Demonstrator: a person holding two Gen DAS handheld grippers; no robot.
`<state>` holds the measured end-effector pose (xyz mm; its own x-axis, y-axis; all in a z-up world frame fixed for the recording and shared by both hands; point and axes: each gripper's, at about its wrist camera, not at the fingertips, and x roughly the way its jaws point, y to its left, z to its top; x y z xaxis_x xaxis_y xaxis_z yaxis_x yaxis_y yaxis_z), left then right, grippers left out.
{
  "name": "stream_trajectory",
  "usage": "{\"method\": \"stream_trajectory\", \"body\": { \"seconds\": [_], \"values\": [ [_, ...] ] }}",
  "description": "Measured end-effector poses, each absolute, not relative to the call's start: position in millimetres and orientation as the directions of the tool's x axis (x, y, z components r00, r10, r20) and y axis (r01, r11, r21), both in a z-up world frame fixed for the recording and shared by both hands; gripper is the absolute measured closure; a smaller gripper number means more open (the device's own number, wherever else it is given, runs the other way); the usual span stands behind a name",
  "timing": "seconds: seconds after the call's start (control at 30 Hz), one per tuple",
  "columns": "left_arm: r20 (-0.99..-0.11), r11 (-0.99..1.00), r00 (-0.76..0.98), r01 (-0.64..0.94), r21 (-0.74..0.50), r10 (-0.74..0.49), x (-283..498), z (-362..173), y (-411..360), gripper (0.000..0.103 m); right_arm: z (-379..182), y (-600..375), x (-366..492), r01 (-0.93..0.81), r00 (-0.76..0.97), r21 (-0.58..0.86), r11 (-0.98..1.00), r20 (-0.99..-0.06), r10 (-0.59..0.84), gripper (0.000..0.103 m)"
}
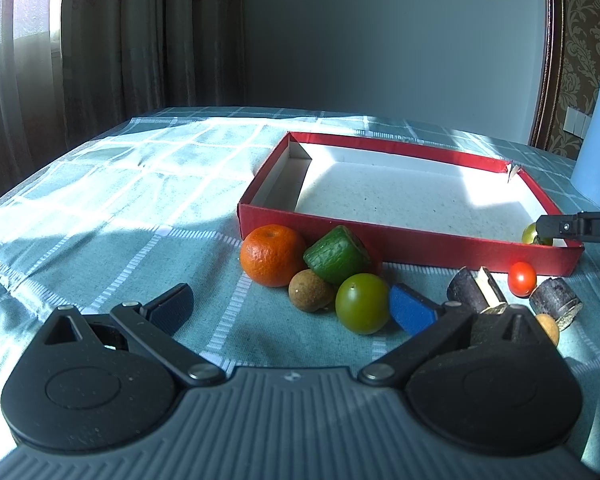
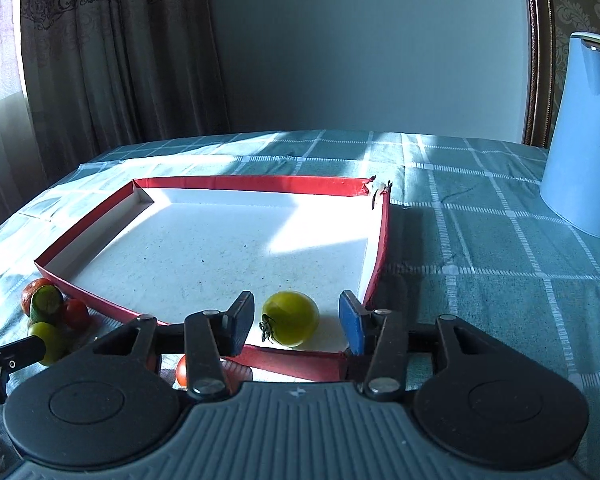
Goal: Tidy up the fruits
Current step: 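Carry the tomato into the tray and open the right gripper, then close the left gripper on the large dark green tomato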
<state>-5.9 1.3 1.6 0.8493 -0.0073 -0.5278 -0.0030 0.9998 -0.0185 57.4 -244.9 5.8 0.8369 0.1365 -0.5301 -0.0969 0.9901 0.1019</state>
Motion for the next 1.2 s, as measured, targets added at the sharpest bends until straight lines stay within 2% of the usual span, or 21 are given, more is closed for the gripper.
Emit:
{"method": "stream_trajectory", "body": {
  "seconds": [0.03,0.1,0.23,0.3,0.5,0.6,0.7,0.83,0.9,0.97,1.1,1.2],
  "values": [
    [-0.527,1.000,0.850,-0.004,-0.020,-0.007,-5.6,1.8,1.8,0.000,8.4,-246.5,51.0,-0.102,0.845,0.116,0.988,-0.514,0.147,0.042],
    [-0.530,1.000,0.848,-0.007,-0.030,-0.010,-6.1,2.2,5.3,0.000,12.8,-249.4,34.2,-0.076,0.870,0.124,0.989,-0.476,0.127,0.036],
    [-0.541,0.992,0.835,0.042,-0.119,-0.101,-12.4,1.7,21.0,0.000,13.4,-254.3,-0.7,-0.042,0.895,0.112,0.993,-0.437,0.088,0.035],
    [-0.513,0.990,0.850,0.059,-0.130,-0.118,-21.2,2.8,25.5,0.000,9.1,-258.7,-16.5,-0.053,0.904,0.105,0.993,-0.416,0.092,0.035],
    [-0.423,0.989,0.895,0.141,-0.037,-0.144,-45.6,8.5,14.7,0.000,-2.9,-268.4,-21.4,-0.066,0.898,0.145,0.987,-0.423,0.122,0.034],
    [-0.428,0.986,0.892,0.168,0.009,-0.148,-42.9,10.4,4.6,0.002,-3.1,-268.1,-22.7,-0.079,0.898,0.152,0.985,-0.418,0.137,0.034],
    [-0.479,0.981,0.864,0.193,0.027,-0.156,-31.8,9.1,-5.5,0.016,-2.8,-265.4,-24.9,-0.089,0.899,0.150,0.985,-0.414,0.144,0.034],
    [-0.541,0.980,0.827,0.198,0.027,-0.152,-13.5,3.8,-16.2,0.022,-2.8,-264.3,-25.8,-0.098,0.898,0.154,0.983,-0.412,0.154,0.034],
    [-0.553,0.981,0.819,0.193,0.016,-0.152,-7.2,2.7,-17.8,0.031,-2.7,-263.9,-26.2,-0.101,0.898,0.154,0.983,-0.411,0.156,0.034],
    [-0.561,0.982,0.813,0.188,-0.002,-0.156,-3.0,2.0,-17.5,0.045,-2.9,-264.1,-26.3,-0.103,0.898,0.156,0.982,-0.410,0.159,0.034],
    [-0.567,0.987,0.811,0.160,-0.015,-0.140,0.3,0.6,-15.0,0.048,-3.5,-262.6,-26.4,-0.109,0.895,0.155,0.982,-0.414,0.164,0.033],
    [-0.581,0.988,0.802,0.152,-0.023,-0.137,3.1,-0.9,-12.9,0.059,-3.6,-261.6,-26.6,-0.111,0.895,0.151,0.982,-0.415,0.165,0.032]
  ]
}}
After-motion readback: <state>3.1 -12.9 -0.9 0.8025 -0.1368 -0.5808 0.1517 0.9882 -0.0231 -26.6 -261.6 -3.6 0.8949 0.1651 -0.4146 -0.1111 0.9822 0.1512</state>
